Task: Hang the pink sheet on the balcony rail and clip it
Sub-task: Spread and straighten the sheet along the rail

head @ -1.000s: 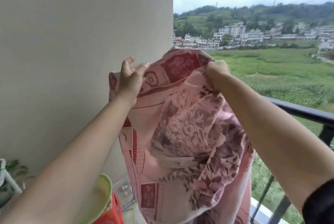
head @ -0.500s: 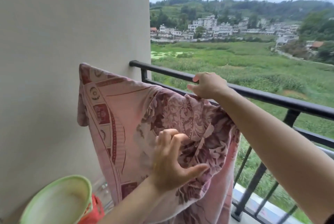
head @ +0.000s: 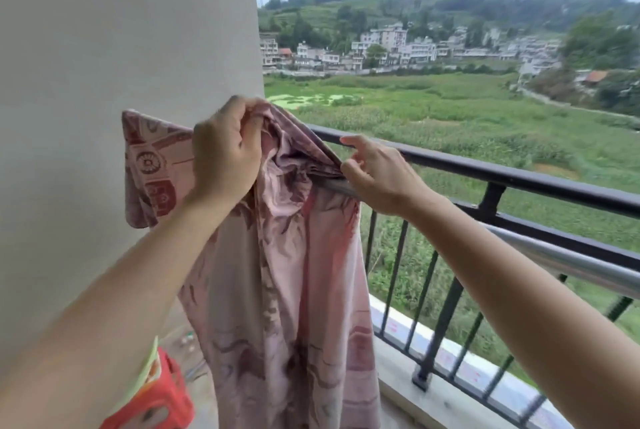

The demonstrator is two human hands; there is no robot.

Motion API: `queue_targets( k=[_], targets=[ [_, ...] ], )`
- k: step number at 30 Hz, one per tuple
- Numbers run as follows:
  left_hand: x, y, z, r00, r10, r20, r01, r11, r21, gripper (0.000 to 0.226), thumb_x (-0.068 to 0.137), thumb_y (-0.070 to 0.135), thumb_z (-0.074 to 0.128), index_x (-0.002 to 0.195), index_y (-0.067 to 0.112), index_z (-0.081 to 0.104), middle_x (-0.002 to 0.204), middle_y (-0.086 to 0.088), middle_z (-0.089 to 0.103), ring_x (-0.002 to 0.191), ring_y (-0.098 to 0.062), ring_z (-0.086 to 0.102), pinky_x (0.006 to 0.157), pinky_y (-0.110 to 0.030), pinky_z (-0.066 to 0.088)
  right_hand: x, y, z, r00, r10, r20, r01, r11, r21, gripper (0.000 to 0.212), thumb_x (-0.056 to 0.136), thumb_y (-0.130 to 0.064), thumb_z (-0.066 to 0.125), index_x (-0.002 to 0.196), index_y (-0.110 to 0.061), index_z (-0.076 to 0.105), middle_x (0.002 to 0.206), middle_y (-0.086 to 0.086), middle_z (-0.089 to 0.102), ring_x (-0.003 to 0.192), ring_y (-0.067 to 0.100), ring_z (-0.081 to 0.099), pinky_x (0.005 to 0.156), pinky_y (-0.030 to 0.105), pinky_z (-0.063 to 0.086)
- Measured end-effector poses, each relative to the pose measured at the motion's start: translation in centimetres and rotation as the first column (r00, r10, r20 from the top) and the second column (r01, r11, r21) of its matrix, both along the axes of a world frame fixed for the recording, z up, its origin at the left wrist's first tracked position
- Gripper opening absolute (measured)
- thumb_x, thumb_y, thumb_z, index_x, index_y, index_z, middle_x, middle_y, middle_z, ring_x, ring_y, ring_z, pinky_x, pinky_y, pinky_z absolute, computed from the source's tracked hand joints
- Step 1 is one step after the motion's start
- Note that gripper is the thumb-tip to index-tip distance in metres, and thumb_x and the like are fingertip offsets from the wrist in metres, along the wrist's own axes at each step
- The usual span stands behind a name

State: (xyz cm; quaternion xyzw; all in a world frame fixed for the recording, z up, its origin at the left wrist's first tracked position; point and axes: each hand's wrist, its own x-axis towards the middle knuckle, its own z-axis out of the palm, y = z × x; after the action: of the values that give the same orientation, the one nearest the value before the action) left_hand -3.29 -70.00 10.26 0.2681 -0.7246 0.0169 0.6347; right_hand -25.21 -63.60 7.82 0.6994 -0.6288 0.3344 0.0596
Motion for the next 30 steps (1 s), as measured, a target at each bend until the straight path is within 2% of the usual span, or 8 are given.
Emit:
queue_targets(
  k=[2,5,11,17,21,23,25,30],
  targets=[
    [-1.2,0.7,2.4,0.996,0.019,-0.085,-0.013,0.998,0.069,0.019,0.093,0.02,0.05,0.096,0.014,0.068,0.079,0.012,0.064,0.066,0.007,0.056,0.062,-0.006,0.041,-1.4,1.8,-0.3,0.992,0.038,-0.119,-0.013,0.979,0.204,0.07,0.085,-0.054,0.05,0.144,-0.018,0.042,0.133,0.009,0.06,0.119,0.025,0.056,0.098,0.04,0.048],
    [-2.5,0.8,4.0,0.975,0.127,-0.184,-0.072,0.957,0.281,0.016,0.09,0.021,0.049,0.091,0.016,0.064,0.075,0.015,0.059,0.068,0.007,0.055,0.061,-0.008,0.04,-3.7,3.7,-0.2,0.982,0.009,-0.187,0.032,0.976,0.215,0.047,0.087,-0.056,0.062,0.121,-0.024,0.067,0.111,0.002,0.072,0.1,0.021,0.065,0.085,0.038,0.054],
    [-3.8,4.0,-2.8,0.944,0.325,0.058,-0.304,0.788,0.535,0.023,0.091,0.014,0.044,0.111,0.009,0.056,0.113,-0.019,0.06,0.107,-0.035,0.054,0.09,-0.033,0.037,-5.4,5.9,0.2,0.997,0.045,-0.059,-0.026,0.954,0.3,0.043,0.093,-0.057,0.051,0.107,-0.023,0.074,0.092,0.002,0.074,0.079,0.019,0.069,0.078,0.037,0.058],
    [-6.6,10.7,-11.4,0.858,0.475,0.197,-0.495,0.867,0.065,0.032,0.083,0.048,0.056,0.086,0.016,0.055,0.094,-0.005,0.049,0.089,-0.024,0.048,0.082,-0.038,0.037,-4.7,5.6,0.4,0.998,0.055,0.019,-0.059,0.936,0.348,0.045,0.097,-0.044,0.045,0.096,-0.009,0.072,0.082,0.01,0.074,0.077,0.025,0.073,0.074,0.04,0.058],
    [-8.5,10.7,-14.4,0.929,0.309,0.206,-0.367,0.678,0.637,0.063,0.064,0.084,0.05,0.074,0.022,0.053,0.072,0.005,0.061,0.071,-0.022,0.062,0.065,-0.033,0.05,-4.7,5.7,0.2,0.999,0.033,0.025,-0.04,0.937,0.347,0.039,0.097,-0.036,0.042,0.095,-0.011,0.071,0.076,0.005,0.073,0.073,0.02,0.071,0.074,0.037,0.059],
    [-8.7,9.1,-14.2,0.925,0.358,-0.128,-0.053,0.456,0.888,0.085,0.05,0.086,0.061,0.096,0.014,0.062,0.097,-0.005,0.071,0.093,-0.029,0.067,0.086,-0.041,0.053,-4.8,5.8,0.1,1.0,0.029,0.005,-0.029,0.94,0.34,0.038,0.097,-0.037,0.043,0.096,-0.012,0.071,0.078,0.005,0.072,0.074,0.022,0.071,0.075,0.039,0.059],
    [-8.0,7.4,-13.8,0.861,0.464,-0.206,0.001,0.404,0.915,0.108,0.051,0.079,0.071,0.126,0.007,0.045,0.13,-0.012,0.056,0.121,-0.032,0.054,0.104,-0.045,0.042,-4.8,5.8,0.1,1.0,0.022,-0.02,-0.014,0.946,0.323,0.041,0.097,-0.043,0.043,0.097,-0.014,0.072,0.078,0.003,0.07,0.073,0.021,0.069,0.072,0.036,0.059],
    [-4.5,4.5,-10.0,0.881,0.471,-0.039,-0.294,0.611,0.735,0.017,0.094,0.025,0.051,0.099,0.014,0.063,0.103,-0.014,0.068,0.091,-0.032,0.062,0.069,-0.03,0.038,-4.2,5.2,-0.2,0.992,-0.037,-0.119,0.065,0.969,0.237,0.044,0.093,-0.051,0.043,0.102,-0.017,0.071,0.092,0.004,0.07,0.077,0.022,0.064,0.059,0.029,0.05]
  ],
)
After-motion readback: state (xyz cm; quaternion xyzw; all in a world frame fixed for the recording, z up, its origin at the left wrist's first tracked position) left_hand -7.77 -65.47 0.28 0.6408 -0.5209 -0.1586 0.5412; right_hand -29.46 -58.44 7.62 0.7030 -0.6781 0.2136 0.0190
